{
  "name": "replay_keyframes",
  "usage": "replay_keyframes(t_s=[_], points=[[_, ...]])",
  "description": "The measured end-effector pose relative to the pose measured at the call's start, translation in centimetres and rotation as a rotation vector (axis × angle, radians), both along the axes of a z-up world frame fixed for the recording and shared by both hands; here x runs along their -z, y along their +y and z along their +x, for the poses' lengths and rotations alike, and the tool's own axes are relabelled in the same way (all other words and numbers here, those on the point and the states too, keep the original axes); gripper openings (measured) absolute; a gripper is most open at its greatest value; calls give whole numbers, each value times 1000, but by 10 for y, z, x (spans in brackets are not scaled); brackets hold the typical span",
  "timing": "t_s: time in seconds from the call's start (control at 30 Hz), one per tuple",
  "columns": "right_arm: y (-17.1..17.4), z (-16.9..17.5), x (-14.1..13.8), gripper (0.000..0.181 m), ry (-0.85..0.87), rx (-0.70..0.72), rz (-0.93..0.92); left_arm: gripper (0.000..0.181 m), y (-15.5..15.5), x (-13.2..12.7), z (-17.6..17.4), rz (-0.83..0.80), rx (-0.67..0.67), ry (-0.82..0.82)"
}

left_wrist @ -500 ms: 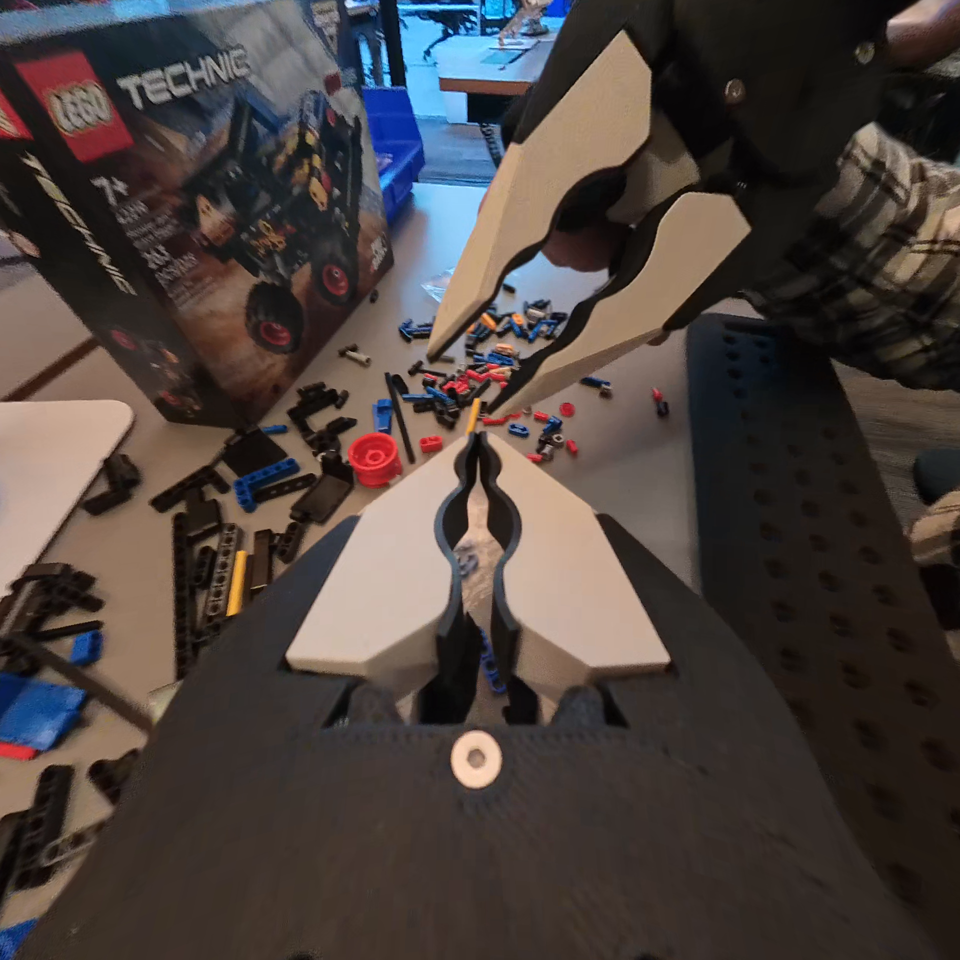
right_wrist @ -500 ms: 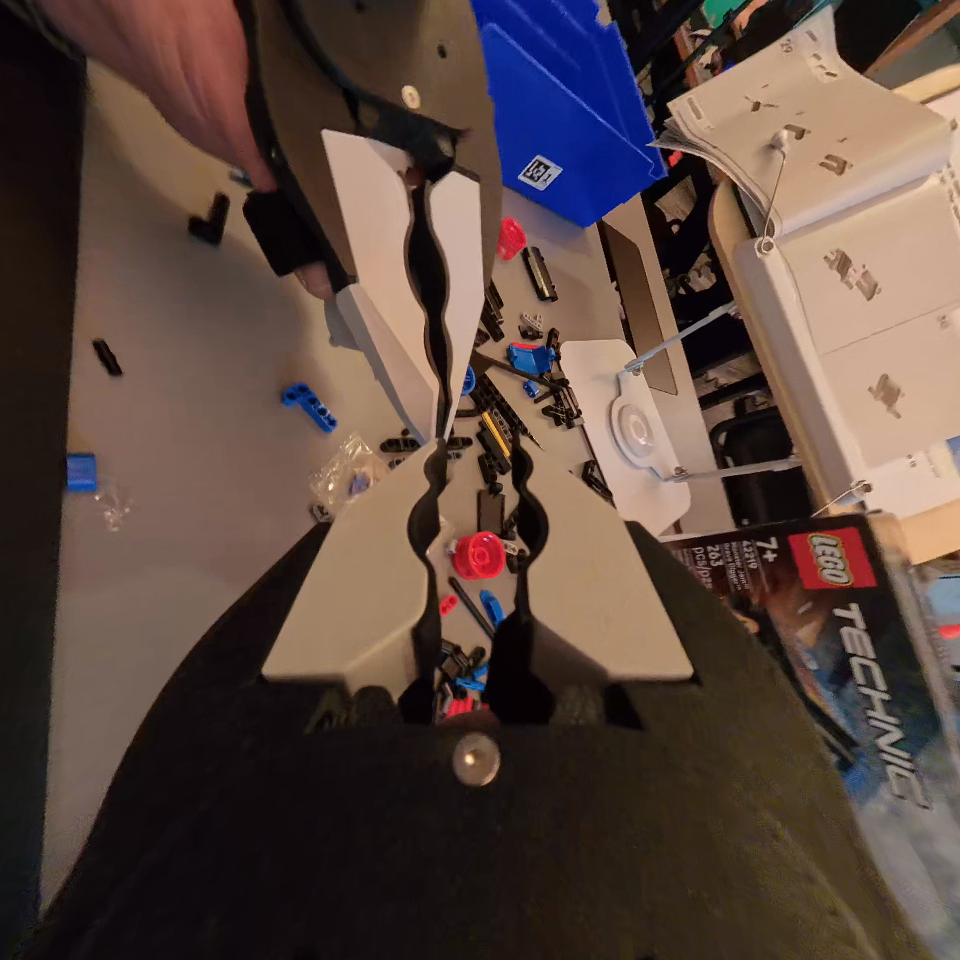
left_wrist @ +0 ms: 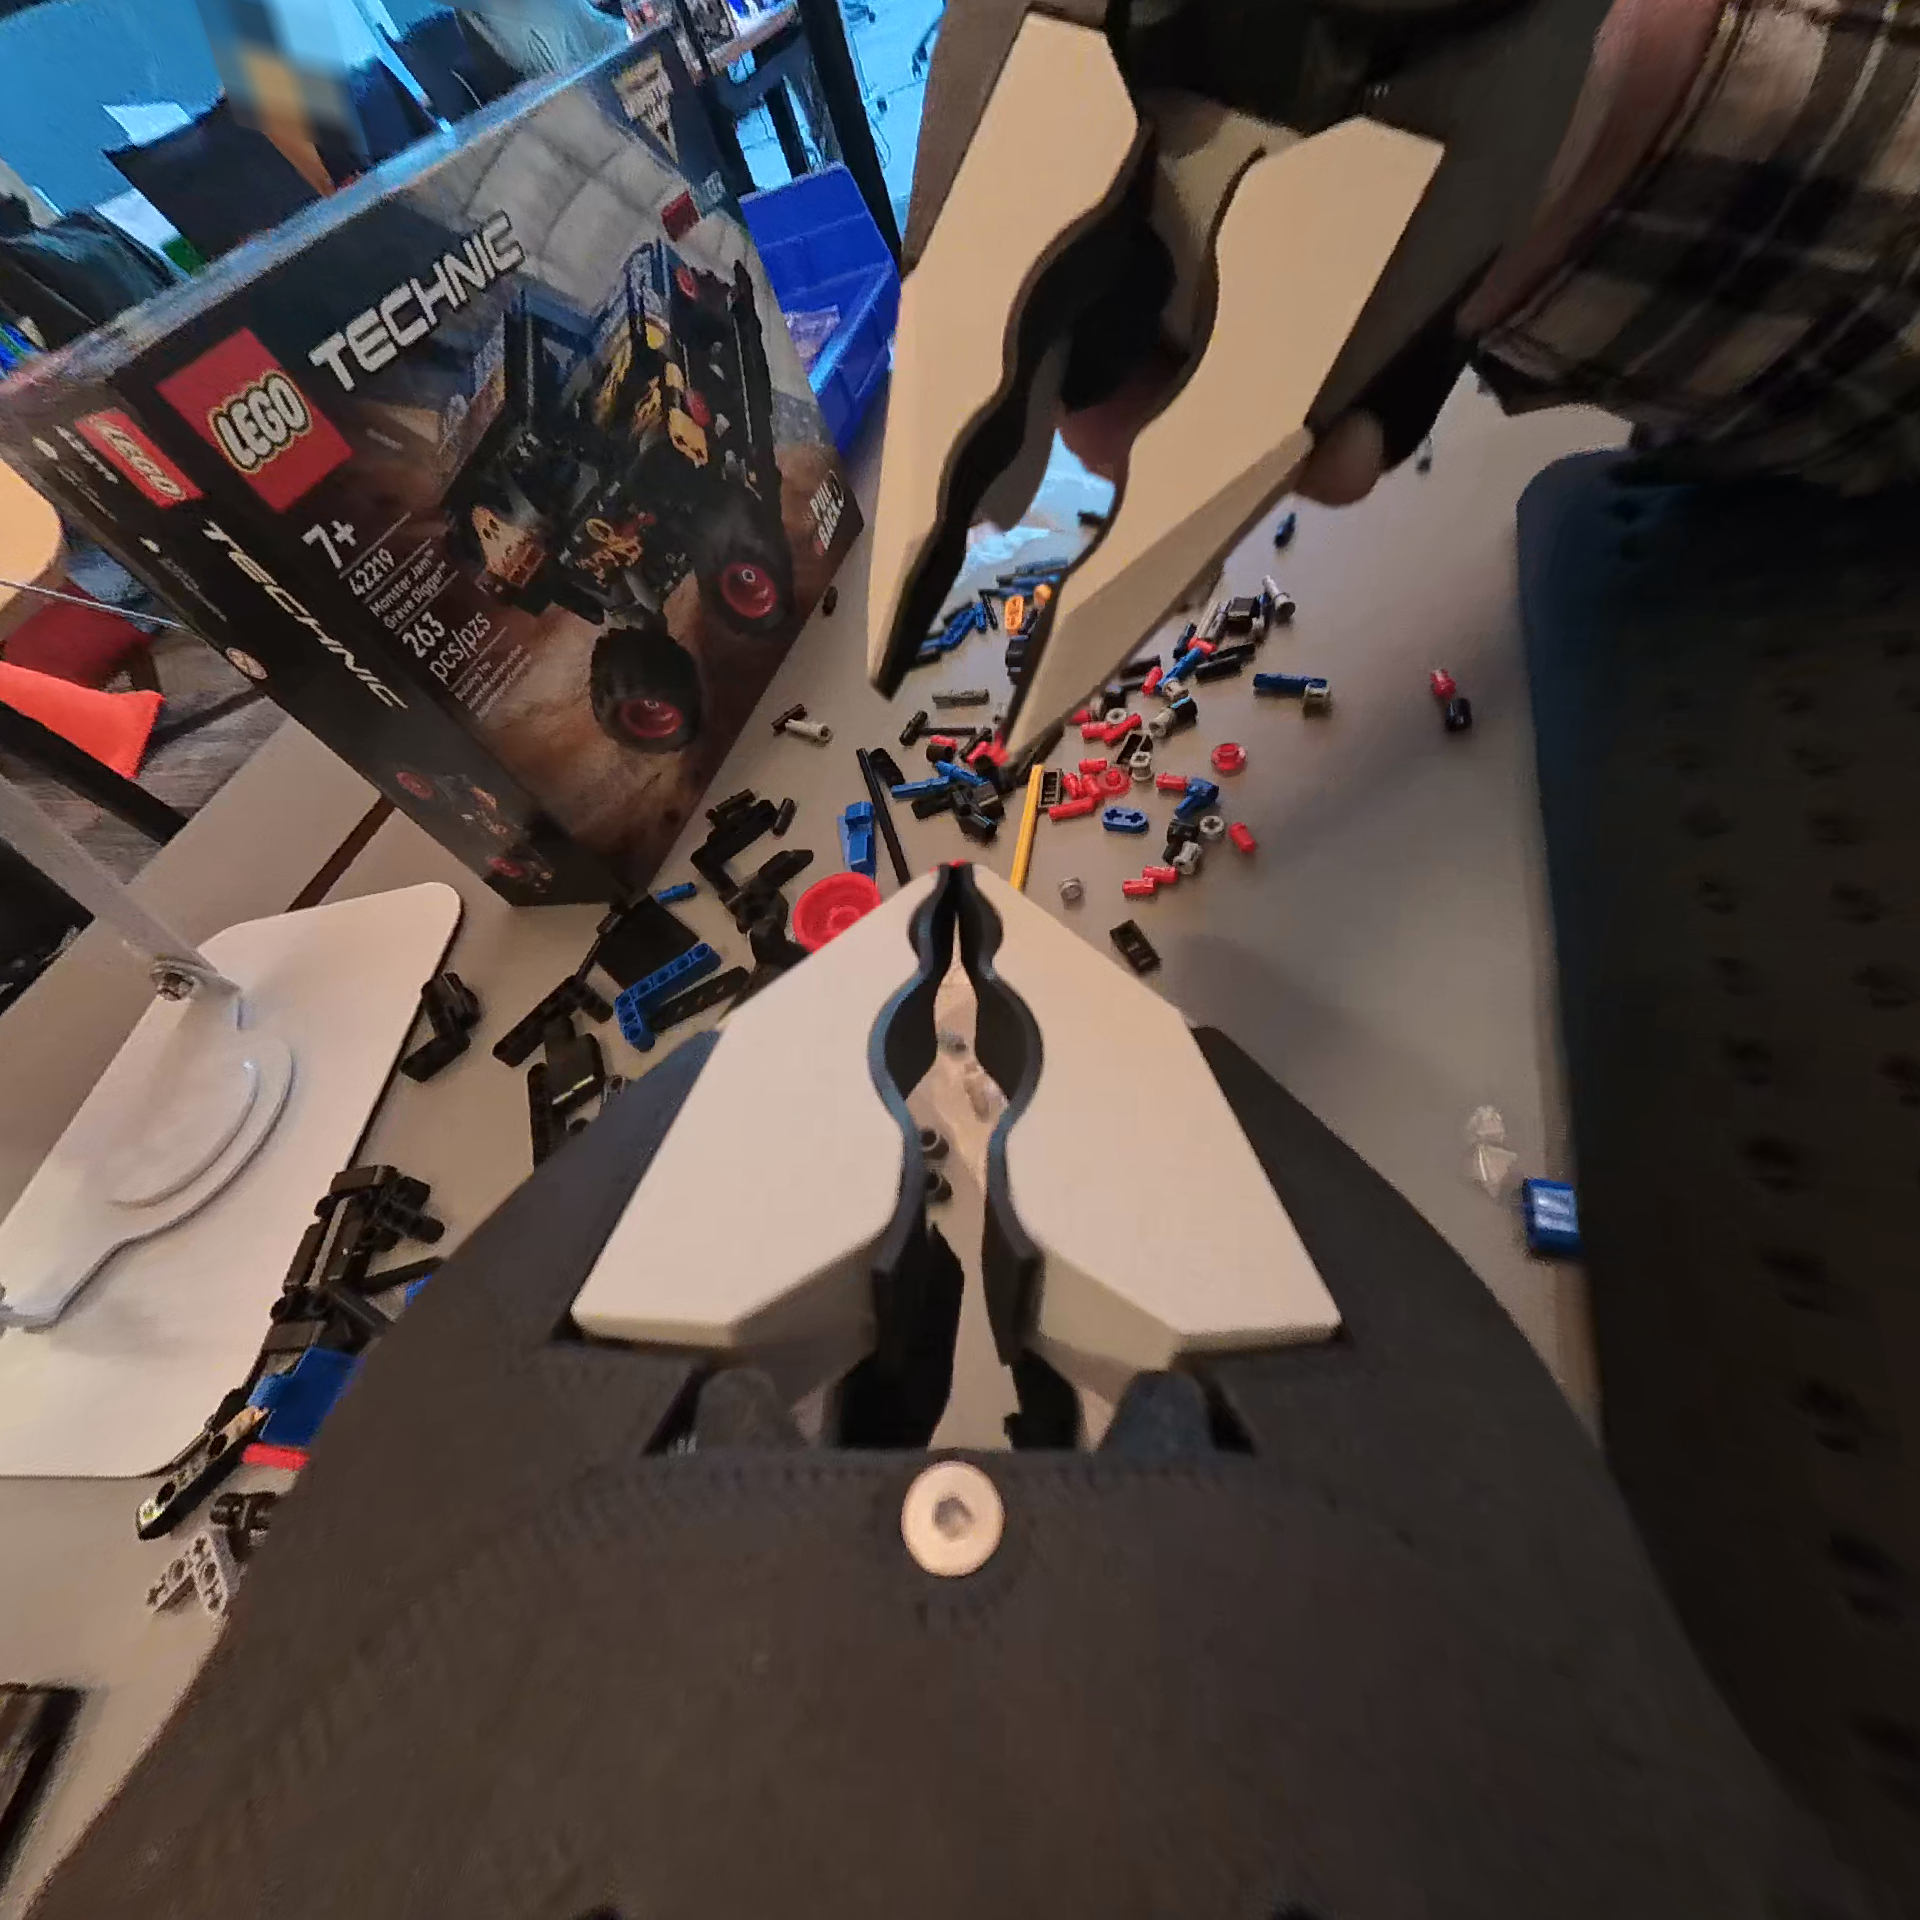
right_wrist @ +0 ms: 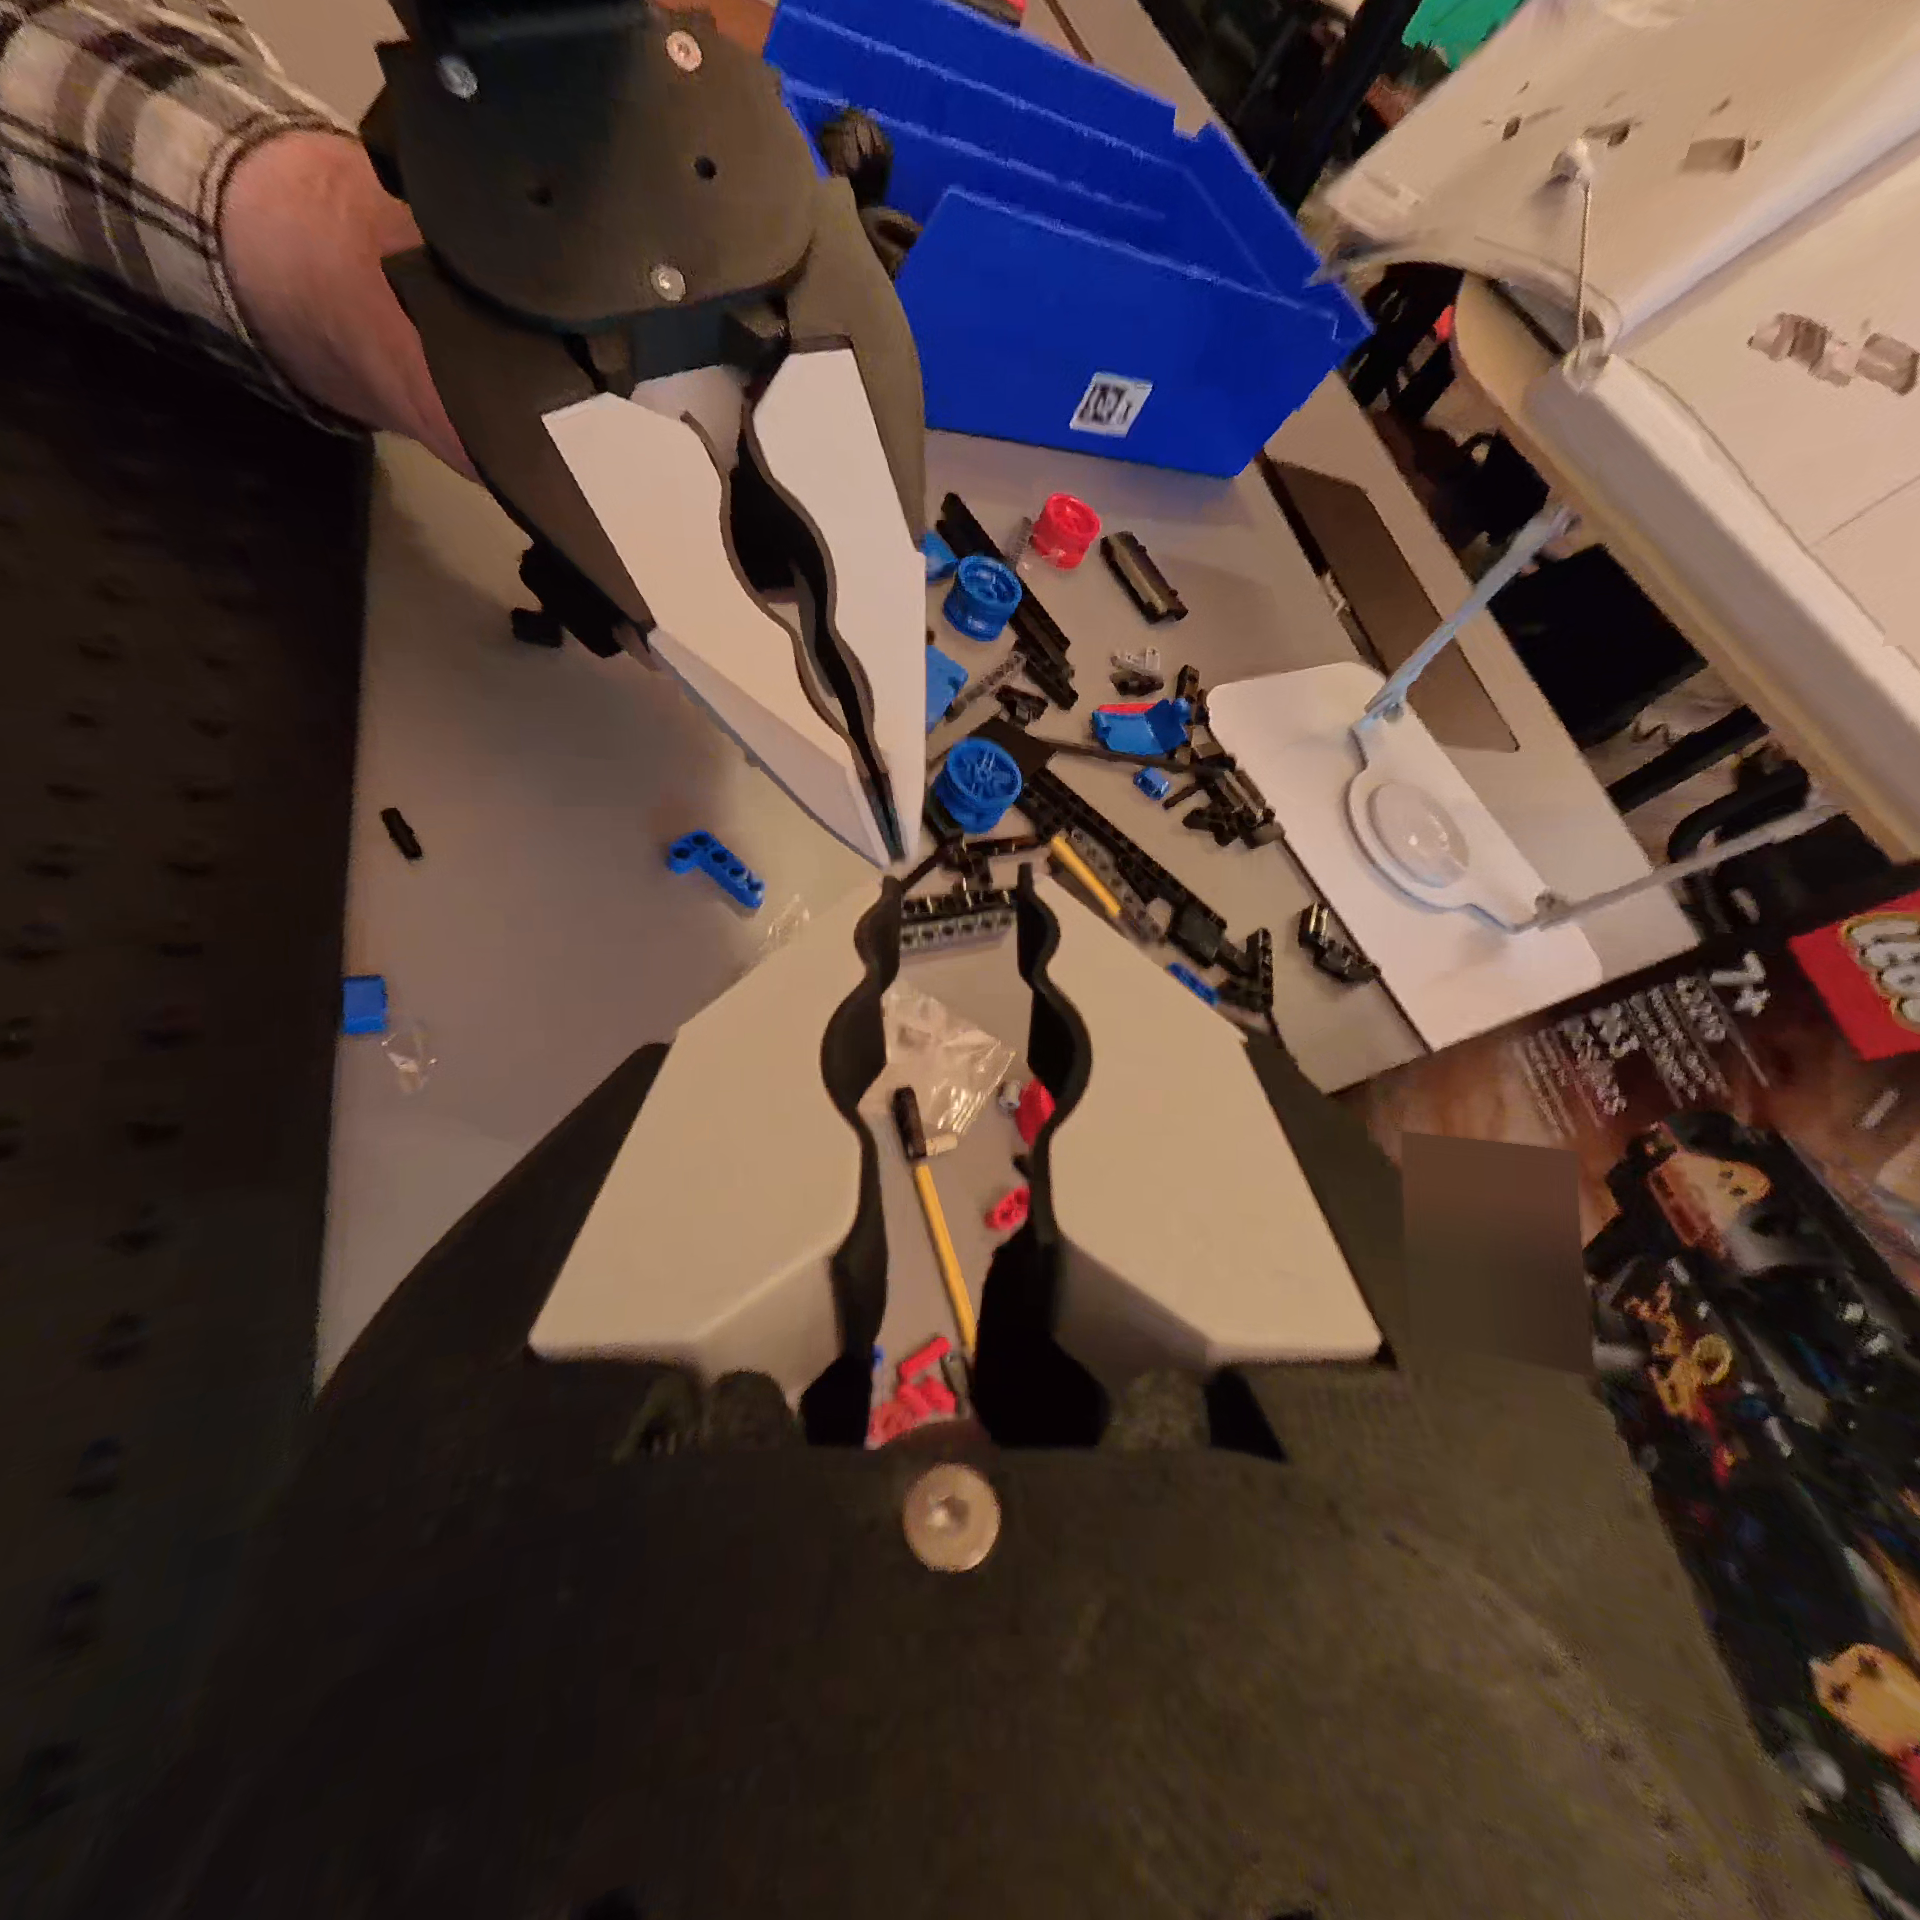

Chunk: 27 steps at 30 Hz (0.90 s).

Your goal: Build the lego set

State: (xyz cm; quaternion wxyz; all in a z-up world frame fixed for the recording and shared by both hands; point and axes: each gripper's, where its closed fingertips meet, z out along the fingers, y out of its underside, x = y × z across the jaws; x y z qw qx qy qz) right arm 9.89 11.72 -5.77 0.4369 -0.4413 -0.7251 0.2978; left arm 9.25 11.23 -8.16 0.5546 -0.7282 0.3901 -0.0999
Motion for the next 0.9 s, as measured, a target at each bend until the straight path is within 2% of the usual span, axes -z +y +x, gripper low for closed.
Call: replay_keyframes(t_s=[0.2,0.27,0.37,0.47,0.67,0.9], points=[[28,30,46,18,-218,103,-17,4,4,44,3,-141,30,140],[25,37,61,18,-276,95,-18,14,7,50,5,-163,39,157],[15,39,84,20,-348,57,-46,17,5,60,8,-226,63,175],[11,38,106,22,-426,36,1,19,3,69,9,-245,68,217],[30,26,95,20,-376,104,-50,16,20,66,11,-240,24,202],[30,24,104,17,-382,107,-67,13,33,91,22,-294,20,284]])
